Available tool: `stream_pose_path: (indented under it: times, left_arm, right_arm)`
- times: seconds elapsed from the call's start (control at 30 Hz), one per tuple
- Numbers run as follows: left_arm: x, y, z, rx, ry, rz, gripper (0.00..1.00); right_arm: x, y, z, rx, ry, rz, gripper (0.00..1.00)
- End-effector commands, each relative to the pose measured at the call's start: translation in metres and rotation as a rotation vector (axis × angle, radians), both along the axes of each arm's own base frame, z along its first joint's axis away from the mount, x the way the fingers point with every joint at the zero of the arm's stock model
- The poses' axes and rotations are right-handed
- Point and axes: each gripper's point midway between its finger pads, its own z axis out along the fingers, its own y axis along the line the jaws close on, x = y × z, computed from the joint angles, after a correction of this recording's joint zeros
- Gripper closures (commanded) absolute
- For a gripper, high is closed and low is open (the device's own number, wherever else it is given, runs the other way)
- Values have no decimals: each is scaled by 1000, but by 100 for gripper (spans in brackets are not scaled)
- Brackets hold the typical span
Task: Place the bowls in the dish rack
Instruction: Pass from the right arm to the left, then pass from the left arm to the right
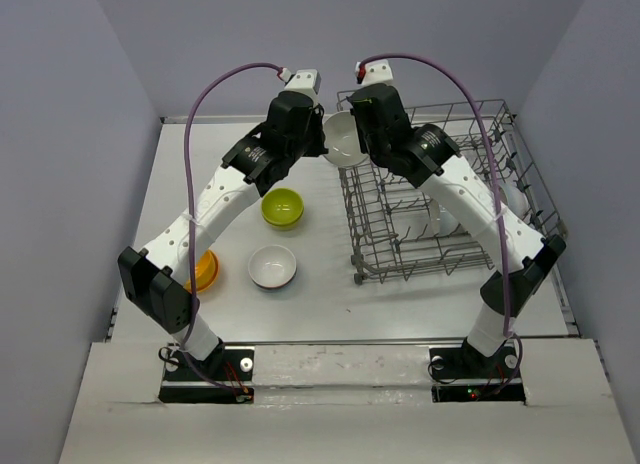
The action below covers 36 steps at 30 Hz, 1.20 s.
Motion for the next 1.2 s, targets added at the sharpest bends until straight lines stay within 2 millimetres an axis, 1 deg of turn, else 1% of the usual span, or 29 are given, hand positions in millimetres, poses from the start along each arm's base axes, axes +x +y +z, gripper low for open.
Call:
stream_pose_path:
  times: [0.0, 0.2, 0.27, 0.3, 0.33, 0.5, 0.57, 0.7, 0.8, 0.93, 0.97, 1.0, 1.13, 1.17]
  left_arm:
    - [-9, -4, 47, -79, -102, -30, 100]
    - [-10, -3, 48, -85, -106, -29, 100]
    - [-10, -2, 48, -86, -106, -26, 100]
    - [-10, -2, 49, -89, -109, -26, 100]
    - [-10, -2, 49, -87, -110, -26, 100]
    - [-12, -1, 52, -91, -116, -25, 100]
    - [-11, 0, 53, -91, -118, -24, 100]
    - [-12, 2, 54, -94, -121, -17, 100]
    - [-13, 2, 53, -89, -120, -15, 100]
    - [-13, 5, 52, -90, -120, -8, 100]
    - [-14, 5, 54, -95, -124, -9, 100]
    - [-13, 5, 53, -94, -123, -8, 100]
    - [-14, 7, 55, -99, -127, -4, 100]
    - [-14, 8, 54, -98, -126, -4, 100]
  right_arm:
    - [3, 12, 33, 109, -89, -1, 91]
    - [4, 16, 21, 97, -56, 3, 78]
    - [4, 16, 21, 99, -56, 2, 74]
    - [4, 16, 20, 99, -55, 2, 70]
    - [4, 16, 19, 97, -52, 1, 69]
    - [5, 17, 13, 92, -38, 0, 67]
    - [5, 18, 7, 84, -25, -2, 65]
    - [4, 18, -4, 75, -1, -9, 64]
    - [3, 14, -8, 72, 2, -30, 64]
    - [1, 7, -6, 77, -6, -54, 64]
    - [-1, 6, -3, 82, -11, -58, 64]
    - [1, 2, -4, 83, -9, -68, 64]
    - [-2, -1, -9, 85, 0, -77, 64]
    - [-1, -5, -12, 84, 7, -85, 64]
